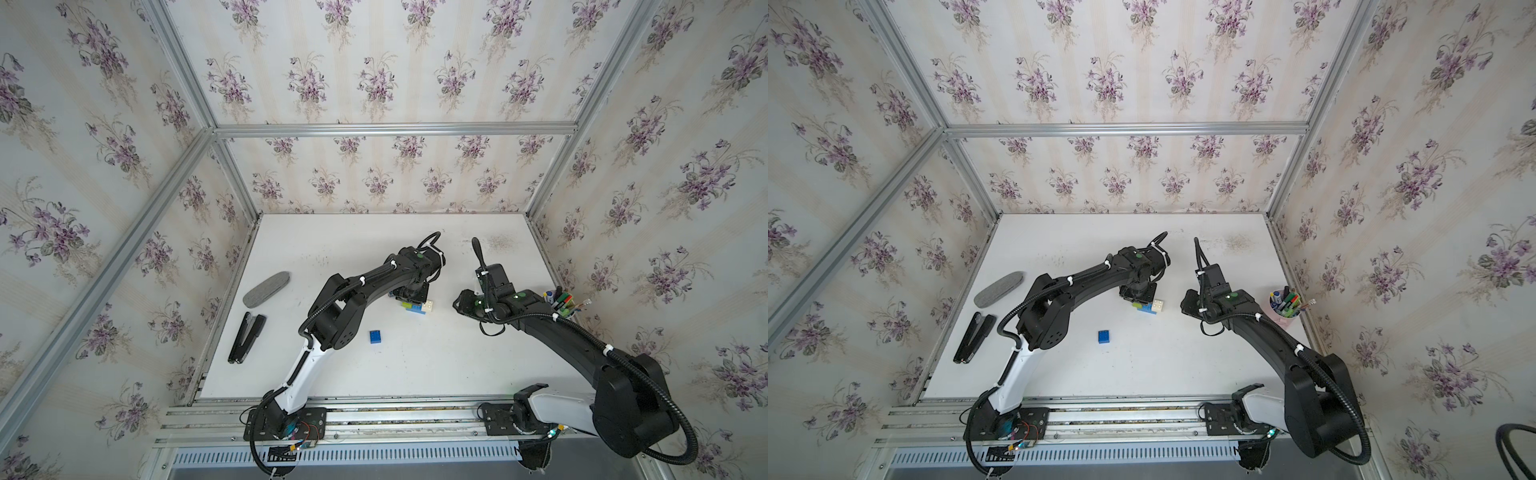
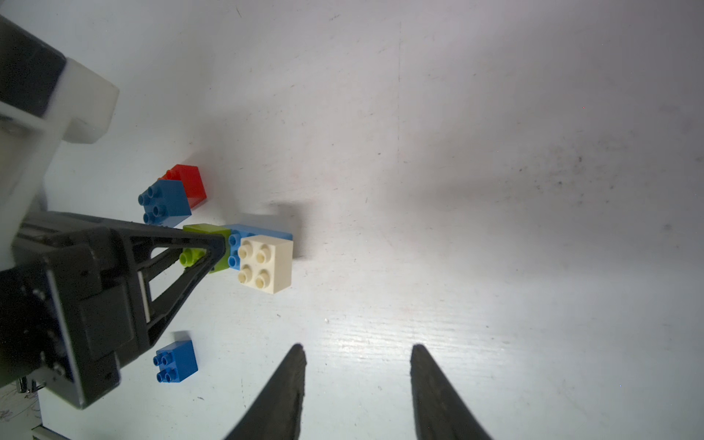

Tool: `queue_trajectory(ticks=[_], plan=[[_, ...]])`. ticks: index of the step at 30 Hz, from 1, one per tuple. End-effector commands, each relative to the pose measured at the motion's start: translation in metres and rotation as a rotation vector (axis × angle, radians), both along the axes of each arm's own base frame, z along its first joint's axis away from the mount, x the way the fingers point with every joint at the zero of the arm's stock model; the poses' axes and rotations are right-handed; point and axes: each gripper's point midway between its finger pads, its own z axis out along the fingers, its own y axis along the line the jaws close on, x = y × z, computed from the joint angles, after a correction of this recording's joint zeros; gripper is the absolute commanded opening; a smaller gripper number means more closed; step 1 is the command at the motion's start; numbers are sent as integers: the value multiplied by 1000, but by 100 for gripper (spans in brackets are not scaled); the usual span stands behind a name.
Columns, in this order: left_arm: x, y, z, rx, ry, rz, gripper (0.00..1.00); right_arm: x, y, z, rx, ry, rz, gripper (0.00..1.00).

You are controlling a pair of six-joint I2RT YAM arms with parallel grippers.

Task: Assemble the letter y with lego
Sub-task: Assemble the lego brick with the lego brick.

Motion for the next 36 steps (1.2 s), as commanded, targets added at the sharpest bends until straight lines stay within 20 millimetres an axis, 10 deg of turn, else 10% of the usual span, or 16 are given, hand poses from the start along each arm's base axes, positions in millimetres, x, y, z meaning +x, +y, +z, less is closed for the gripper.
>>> queue_trajectory(ticks=[1,14,25,36], plan=[[-26,-9,-15,-30,131,-14,3,3,-1,0,-2,-6,-11,47],[-18,-16,25,-83,66,-35,53,7,2,3,12,-17,-13,47],[-28,13,67,-69,-9,-21,59,15,19,17,61,-64,79,47],[-74,81,73,6,-28,74,60,-5,83,50,204,-162,440,46]])
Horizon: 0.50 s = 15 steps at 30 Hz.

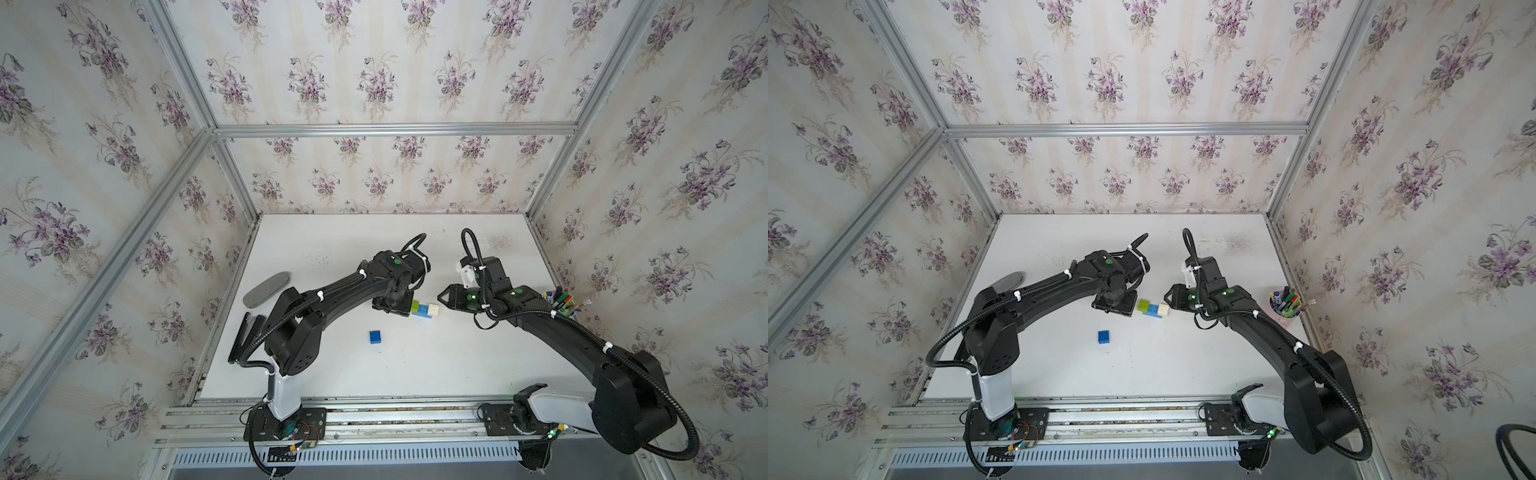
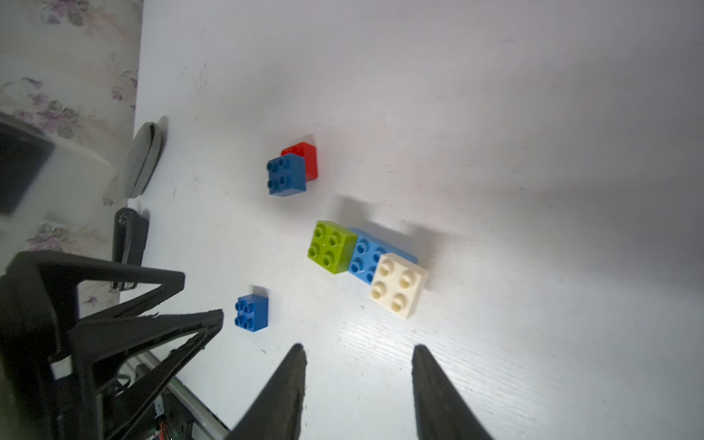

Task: Assemble the letter y with lego
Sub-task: Assemble the lego brick with the lego brick, then adjust the lego brick at the center of the board.

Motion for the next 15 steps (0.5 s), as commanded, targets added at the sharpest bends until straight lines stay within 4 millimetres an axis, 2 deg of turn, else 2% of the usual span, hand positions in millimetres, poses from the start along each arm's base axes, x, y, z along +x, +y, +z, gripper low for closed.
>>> queue_trajectory(ticks=[1,4,5,6,9,15], plan=[[-11,22,-4,32,-8,69,61,-13,25,9,41,-39,164,46],[-23,34,-15,41,5,104,61,-26,40,5,30,-37,245,46],[-26,36,-20,41,14,113,62,-37,52,2,22,-31,296,46],[-28,36,-25,35,23,121,63,-39,54,-1,15,-22,303,46],[-31,28,-42,1,50,134,66,-37,55,-6,-6,-9,305,45],[-29,24,-65,16,80,155,68,-32,53,-1,-27,-29,298,45]])
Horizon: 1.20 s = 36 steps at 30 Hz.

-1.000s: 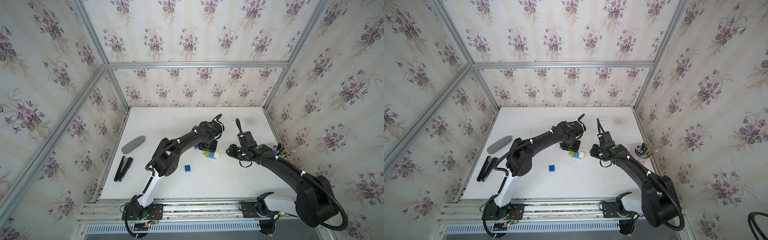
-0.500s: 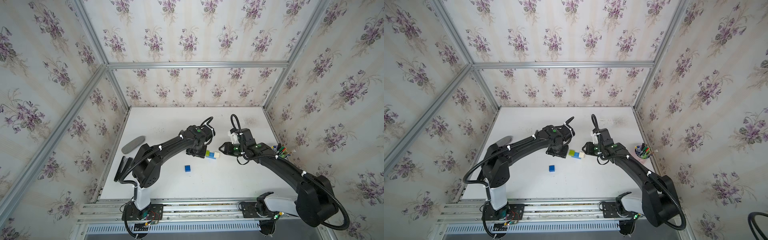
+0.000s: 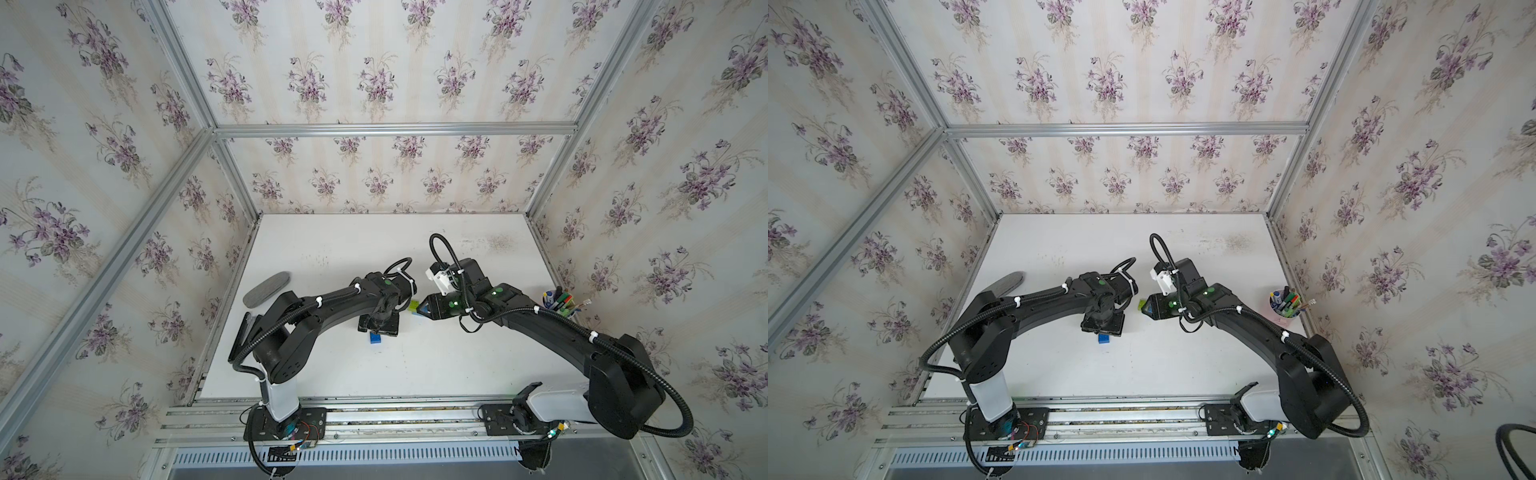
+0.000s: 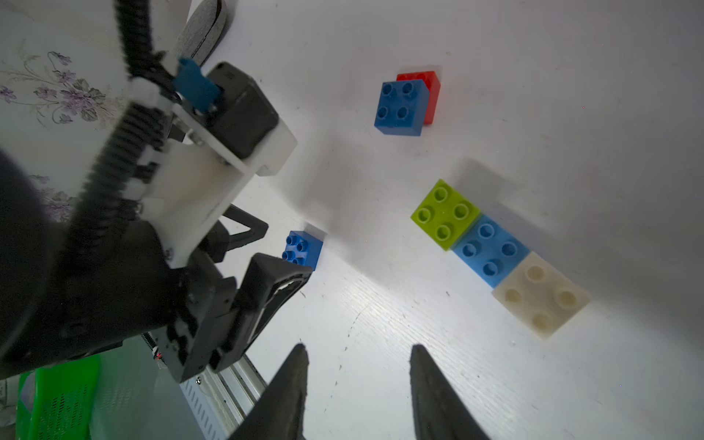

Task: Assemble the letter y with lego
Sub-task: Adjust the lego brick at the center of the board.

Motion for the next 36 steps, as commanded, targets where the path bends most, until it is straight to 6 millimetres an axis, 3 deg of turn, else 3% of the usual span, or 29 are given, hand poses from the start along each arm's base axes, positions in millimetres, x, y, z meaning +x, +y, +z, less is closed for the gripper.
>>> queue_trajectory(ticks=[1,8,17,23,31,34,36], plan=[[3,-3,-9,-12,2,45,68,-1,-3,0,-22,-8,8,45],[-3,8,-20,14,24,76,67,0,-5,-2,-31,-12,-3,45],[-3,-1,-25,-11,53,45,40,6,-7,-6,-60,-19,-16,45],[7,-14,-20,-36,40,-10,25,8,-10,-9,-75,-24,-34,45],[36,-31,-21,-54,39,-110,25,15,-20,-18,-124,-19,-95,45],[42,-30,-25,-41,52,-132,29,21,-24,-20,-140,-21,-124,46],[45,-30,-27,-38,61,-147,38,28,-26,-20,-145,-18,-145,48]])
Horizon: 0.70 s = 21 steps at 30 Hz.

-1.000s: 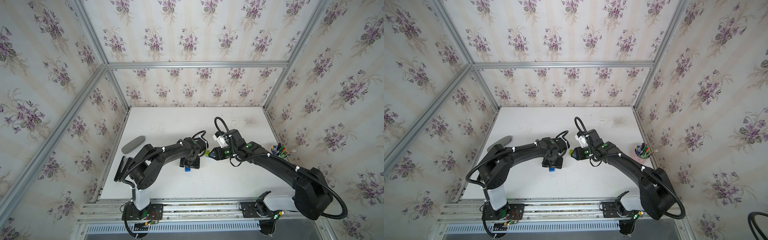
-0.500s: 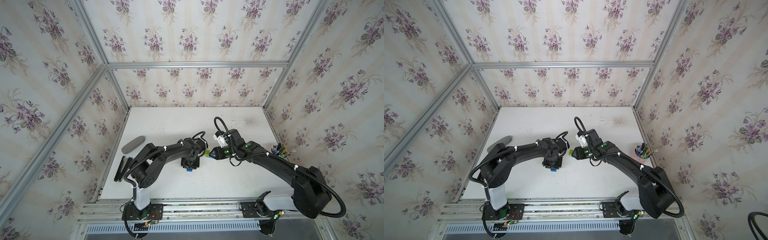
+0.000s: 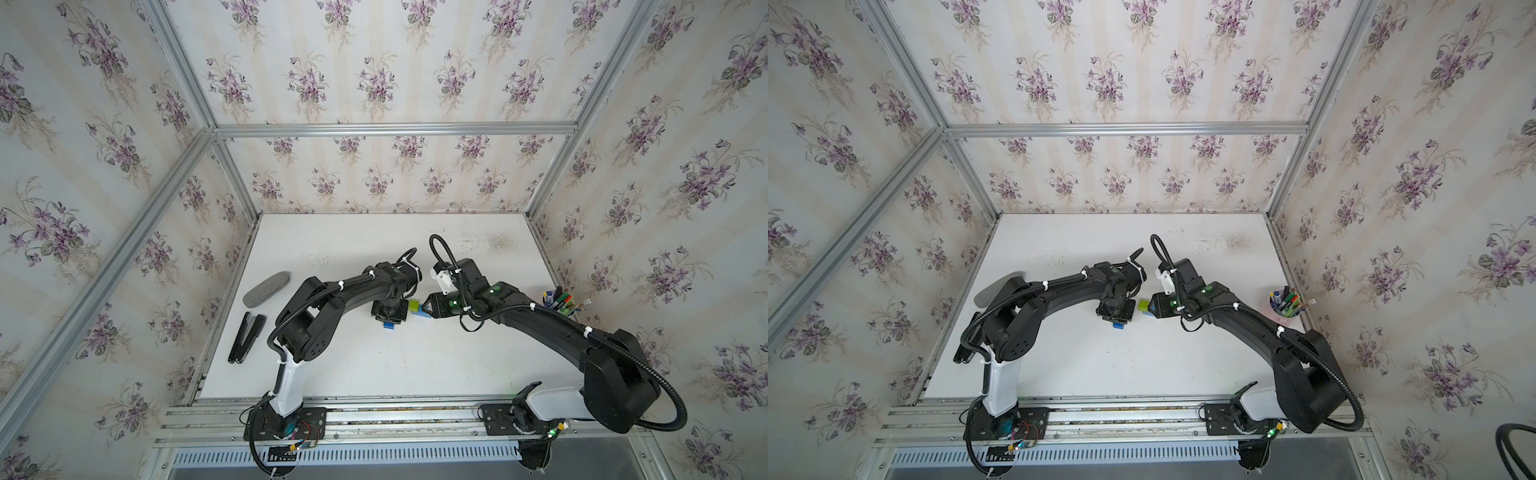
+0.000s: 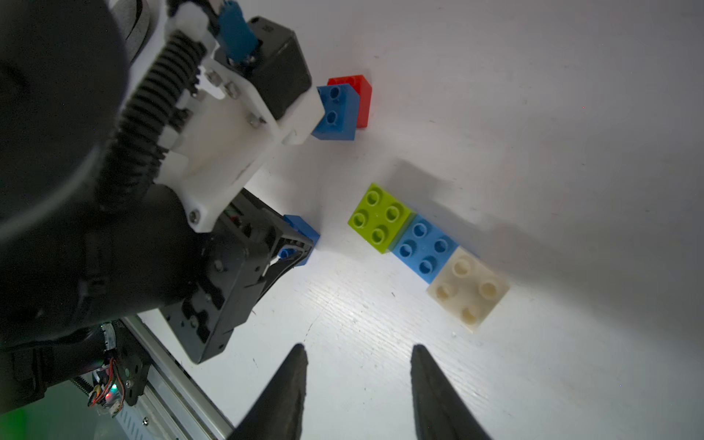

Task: Assemble the letter y with lego
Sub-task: Adjust the lego brick at the center of the board, then pick up the lego brick from the center of the board.

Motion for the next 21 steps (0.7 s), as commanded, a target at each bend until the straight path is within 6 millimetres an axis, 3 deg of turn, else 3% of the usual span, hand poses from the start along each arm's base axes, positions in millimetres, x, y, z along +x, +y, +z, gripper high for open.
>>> queue_trajectory(ticks=[1,4,6,15,21], plan=[[0,3,-3,22,23,-57,42,15,-5,1,-17,-15,-55,49],[0,3,-1,21,26,-65,54,25,-2,0,-17,-7,-76,53],[0,4,2,19,19,-65,60,43,-11,-1,-19,-1,-123,56],[-22,23,1,43,48,-54,62,63,-1,-27,-8,86,-125,61],[-23,27,12,33,21,-54,64,66,4,-44,-4,145,-102,61]])
